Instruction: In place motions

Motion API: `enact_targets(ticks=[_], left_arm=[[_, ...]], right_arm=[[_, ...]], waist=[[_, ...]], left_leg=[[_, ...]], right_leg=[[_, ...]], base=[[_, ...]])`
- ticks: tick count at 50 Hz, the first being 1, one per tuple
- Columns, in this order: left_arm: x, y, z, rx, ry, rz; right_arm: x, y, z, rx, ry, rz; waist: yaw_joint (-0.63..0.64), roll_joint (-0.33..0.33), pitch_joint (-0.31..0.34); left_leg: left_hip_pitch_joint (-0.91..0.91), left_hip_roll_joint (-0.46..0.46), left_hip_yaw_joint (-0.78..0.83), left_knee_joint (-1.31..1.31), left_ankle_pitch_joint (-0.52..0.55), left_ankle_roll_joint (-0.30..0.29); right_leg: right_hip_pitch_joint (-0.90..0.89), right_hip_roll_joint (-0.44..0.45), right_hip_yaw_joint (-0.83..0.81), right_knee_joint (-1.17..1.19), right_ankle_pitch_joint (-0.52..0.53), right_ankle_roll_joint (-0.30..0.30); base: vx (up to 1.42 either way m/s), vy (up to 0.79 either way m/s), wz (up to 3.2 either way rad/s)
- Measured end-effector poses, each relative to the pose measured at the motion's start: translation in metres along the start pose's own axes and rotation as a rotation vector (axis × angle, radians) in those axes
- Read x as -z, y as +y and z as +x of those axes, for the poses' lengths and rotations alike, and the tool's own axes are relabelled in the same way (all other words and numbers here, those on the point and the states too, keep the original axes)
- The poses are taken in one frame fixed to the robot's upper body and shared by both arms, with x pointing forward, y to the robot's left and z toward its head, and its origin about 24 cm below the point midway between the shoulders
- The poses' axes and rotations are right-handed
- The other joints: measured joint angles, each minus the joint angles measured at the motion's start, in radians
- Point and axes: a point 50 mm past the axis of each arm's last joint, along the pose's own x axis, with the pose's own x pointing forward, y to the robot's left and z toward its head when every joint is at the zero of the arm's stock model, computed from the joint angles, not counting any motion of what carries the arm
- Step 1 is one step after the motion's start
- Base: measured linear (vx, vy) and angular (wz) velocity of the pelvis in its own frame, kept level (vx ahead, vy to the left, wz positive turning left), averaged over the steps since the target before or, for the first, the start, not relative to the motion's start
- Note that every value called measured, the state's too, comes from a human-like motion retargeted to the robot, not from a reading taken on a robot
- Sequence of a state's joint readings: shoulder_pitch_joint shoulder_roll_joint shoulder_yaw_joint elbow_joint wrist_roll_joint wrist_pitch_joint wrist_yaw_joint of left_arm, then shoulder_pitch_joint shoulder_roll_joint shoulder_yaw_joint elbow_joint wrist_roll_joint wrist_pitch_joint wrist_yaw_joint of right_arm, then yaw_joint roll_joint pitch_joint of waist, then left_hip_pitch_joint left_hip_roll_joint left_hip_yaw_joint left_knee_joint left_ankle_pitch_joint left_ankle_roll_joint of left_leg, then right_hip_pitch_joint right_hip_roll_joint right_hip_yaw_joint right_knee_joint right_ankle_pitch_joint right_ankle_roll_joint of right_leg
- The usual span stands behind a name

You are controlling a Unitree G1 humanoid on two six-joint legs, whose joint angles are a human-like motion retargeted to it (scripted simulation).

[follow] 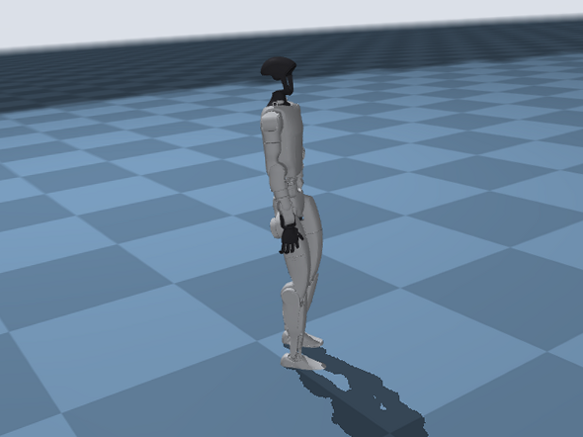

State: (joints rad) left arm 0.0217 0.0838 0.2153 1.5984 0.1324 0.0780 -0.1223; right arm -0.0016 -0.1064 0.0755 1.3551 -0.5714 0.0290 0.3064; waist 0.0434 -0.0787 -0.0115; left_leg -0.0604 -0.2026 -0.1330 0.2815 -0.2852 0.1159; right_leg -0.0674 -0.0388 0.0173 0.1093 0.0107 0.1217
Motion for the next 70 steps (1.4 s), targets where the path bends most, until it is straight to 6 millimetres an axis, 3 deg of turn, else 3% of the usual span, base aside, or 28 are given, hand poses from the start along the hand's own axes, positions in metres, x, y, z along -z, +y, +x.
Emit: enact_targets(ticks=[2, 5, 7, 12, 15, 18, 22, 25, 28, 30, 32, 37, 44, 48, 52, 55, 58, 60, 62, 66, 70], left_arm=[[-0.003, 0.000, 0.000, 0.009, -0.012, 0.010], [-0.010, 0.000, -0.001, 0.017, -0.026, 0.026], [-0.018, 0.003, -0.002, 0.014, -0.043, 0.027], [-0.039, 0.026, -0.009, -0.037, -0.098, 0.043], [-0.042, 0.041, -0.013, -0.087, -0.095, 0.059], [-0.037, 0.048, -0.014, -0.118, -0.088, 0.031], [-0.029, 0.049, -0.013, -0.111, -0.077, -0.012], [-0.025, 0.045, -0.011, -0.104, -0.063, -0.020], [-0.021, 0.036, -0.008, -0.086, -0.047, -0.014], [-0.019, 0.030, -0.007, -0.067, -0.041, -0.008], [-0.019, 0.024, -0.006, -0.046, -0.038, 0.002], [-0.030, 0.005, -0.004, 0.002, -0.053, 0.065], [-0.060, -0.015, -0.007, 0.091, -0.159, 0.186], [-0.073, -0.009, -0.011, 0.057, -0.204, 0.258], [-0.067, -0.001, -0.010, 0.029, -0.182, 0.278], [-0.056, 0.001, -0.008, 0.023, -0.147, 0.235], [-0.049, 0.003, -0.007, 0.024, -0.117, 0.186], [-0.045, 0.004, -0.006, 0.008, -0.107, 0.160], [-0.042, 0.005, -0.006, -0.015, -0.101, 0.148], [-0.040, 0.000, -0.004, -0.028, -0.096, 0.150], [-0.040, -0.007, -0.004, -0.006, -0.091, 0.159]], right_arm=[[0.000, -0.004, -0.001, 0.005, 0.004, -0.001], [-0.003, -0.011, -0.003, 0.022, 0.001, 0.005], [-0.008, -0.015, -0.003, 0.039, -0.018, 0.014], [-0.020, -0.018, -0.004, 0.054, -0.066, 0.057], [-0.011, -0.017, -0.003, 0.067, -0.044, 0.096], [0.007, -0.016, -0.003, 0.103, 0.021, 0.118], [0.028, -0.016, -0.006, 0.133, 0.109, 0.154], [0.042, -0.014, -0.008, 0.123, 0.159, 0.209], [0.054, -0.010, -0.010, 0.107, 0.203, 0.267], [0.060, -0.006, -0.010, 0.100, 0.224, 0.297], [0.065, -0.001, -0.010, 0.088, 0.238, 0.315], [0.070, 0.013, -0.008, 0.043, 0.242, 0.345], [0.063, 0.009, -0.006, 0.055, 0.222, 0.271], [0.051, 0.007, -0.004, 0.055, 0.188, 0.253], [0.040, 0.007, -0.002, 0.047, 0.144, 0.217], [0.031, 0.004, -0.001, 0.047, 0.105, 0.175], [0.018, -0.004, -0.002, 0.057, 0.061, 0.139], [0.012, -0.010, -0.003, 0.064, 0.042, 0.125], [0.009, -0.014, -0.004, 0.080, 0.037, 0.124], [0.013, -0.023, -0.006, 0.128, 0.045, 0.137], [0.024, -0.025, -0.008, 0.143, 0.078, 0.157]], waist=[[-0.017, 0.012, -0.003], [-0.097, 0.027, -0.014], [-0.147, 0.040, -0.013], [-0.196, 0.040, 0.016], [-0.164, 0.048, 0.028], [-0.107, 0.061, 0.011], [-0.072, 0.096, -0.007], [-0.066, 0.121, -0.010], [-0.070, 0.135, -0.025], [-0.088, 0.127, -0.037], [-0.113, 0.115, -0.047], [-0.133, 0.113, -0.067], [-0.196, 0.137, -0.075], [-0.201, 0.124, -0.058], [-0.177, 0.089, -0.069], [-0.161, 0.045, -0.072], [-0.159, -0.009, -0.056], [-0.164, -0.031, -0.053], [-0.163, -0.028, -0.058], [-0.115, -0.008, -0.050], [-0.048, 0.022, -0.025]], left_leg=[[0.020, 0.011, 0.002, -0.038, -0.012, 0.000], [0.052, 0.057, 0.158, -0.117, -0.043, 0.047], [0.052, 0.069, 0.179, -0.156, -0.034, 0.034], [0.056, 0.092, 0.327, -0.210, -0.037, 0.032], [0.073, 0.118, 0.429, -0.229, -0.050, 0.030], [0.065, 0.151, 0.540, -0.224, -0.073, 0.023], [0.066, 0.202, 0.685, -0.222, -0.099, 0.005], [0.090, 0.225, 0.785, -0.238, -0.110, -0.011], [0.112, 0.228, 0.866, -0.259, -0.121, -0.027], [0.122, 0.211, 0.904, -0.271, -0.127, -0.037], [0.134, 0.194, 0.934, -0.277, -0.132, -0.046], [0.153, 0.194, 1.001, -0.281, -0.136, -0.072], [0.180, 0.215, 1.067, -0.275, -0.136, -0.110], [0.216, 0.235, 1.110, -0.237, -0.122, -0.128], [0.247, 0.258, 1.154, -0.168, -0.074, -0.140], [0.250, 0.276, 1.143, -0.074, -0.017, -0.116], [0.221, 0.313, 1.091, 0.095, 0.028, -0.036], [0.163, 0.355, 1.023, 0.243, 0.024, 0.048], [0.090, 0.374, 0.941, 0.342, -0.039, 0.079], [-0.068, 0.292, 0.729, 0.374, -0.155, 0.115], [-0.114, 0.168, 0.584, 0.142, -0.125, 0.124]], right_leg=[[-0.018, 0.018, 0.050, 0.006, 0.019, 0.004], [-0.055, 0.030, 0.064, 0.017, 0.043, 0.005], [-0.092, 0.059, 0.093, 0.030, 0.068, -0.006], [-0.148, 0.076, 0.093, 0.028, 0.051, -0.027], [-0.148, 0.029, -0.106, 0.027, 0.003, -0.078], [-0.120, -0.044, -0.433, 0.044, -0.045, -0.108], [-0.034, -0.093, -0.855, 0.076, -0.099, -0.166], [0.027, -0.091, -1.010, 0.092, -0.117, -0.189], [0.035, -0.087, -0.955, 0.111, -0.097, -0.196], [0.028, -0.092, -0.861, 0.092, -0.037, -0.162], [0.025, -0.064, -0.773, 0.031, -0.044, -0.164], [0.031, -0.042, -0.762, -0.051, 0.004, -0.174], [0.009, -0.014, -0.672, -0.059, -0.003, -0.187], [0.023, -0.011, -0.649, -0.063, -0.002, -0.202], [0.036, -0.027, -0.618, -0.067, -0.002, -0.203], [0.048, -0.061, -0.584, -0.066, -0.004, -0.198], [0.066, -0.118, -0.554, -0.060, -0.007, -0.187], [0.069, -0.148, -0.544, -0.057, -0.008, -0.181], [0.060, -0.152, -0.540, -0.057, -0.007, -0.180], [0.043, -0.137, -0.500, -0.065, 0.004, -0.185], [0.047, -0.103, -0.455, -0.074, 0.013, -0.190]], base=[[-0.08, 0.11, -1.34], [-0.17, 0.10, -0.77], [-0.31, 0.12, -1.08], [-0.37, 0.11, -1.75], [-0.30, 0.13, -2.26], [-0.25, 0.12, -2.62], [-0.27, 0.11, -2.27], [-0.25, 0.08, -1.74], [-0.20, 0.01, -1.35], [-0.18, -0.05, -0.92], [-0.12, -0.06, -0.70], [-0.14, -0.11, -0.57], [-0.14, -0.11, -0.38], [-0.10, -0.16, -0.48], [0.00, -0.18, -0.62], [-0.03, -0.15, -0.58], [-0.07, -0.13, -0.49], [-0.06, -0.08, -0.28], [-0.06, -0.03, -0.26], [-0.08, -0.04, -0.51], [-0.01, -0.03, -0.72]])
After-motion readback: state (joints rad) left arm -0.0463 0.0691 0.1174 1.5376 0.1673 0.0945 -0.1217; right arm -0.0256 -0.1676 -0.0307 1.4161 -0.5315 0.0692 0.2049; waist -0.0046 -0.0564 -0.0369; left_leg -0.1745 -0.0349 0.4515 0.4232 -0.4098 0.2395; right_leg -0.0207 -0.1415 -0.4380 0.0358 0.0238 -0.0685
